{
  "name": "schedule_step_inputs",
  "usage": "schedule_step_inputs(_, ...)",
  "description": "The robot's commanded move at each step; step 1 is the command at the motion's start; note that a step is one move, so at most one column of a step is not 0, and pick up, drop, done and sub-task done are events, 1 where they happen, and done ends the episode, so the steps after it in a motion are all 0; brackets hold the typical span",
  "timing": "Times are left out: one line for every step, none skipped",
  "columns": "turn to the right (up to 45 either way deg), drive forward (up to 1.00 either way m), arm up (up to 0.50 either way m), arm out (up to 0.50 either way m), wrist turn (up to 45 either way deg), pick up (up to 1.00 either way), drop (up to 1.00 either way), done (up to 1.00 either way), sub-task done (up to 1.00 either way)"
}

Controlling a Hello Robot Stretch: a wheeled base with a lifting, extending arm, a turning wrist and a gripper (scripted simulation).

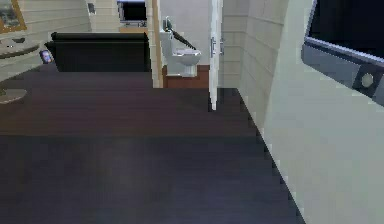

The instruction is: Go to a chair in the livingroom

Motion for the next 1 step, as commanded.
schedule_step_inputs(0.0, 1.00, 0.00, 0.00, 0.0, 0.00, 0.00, 0.00, 0.00)
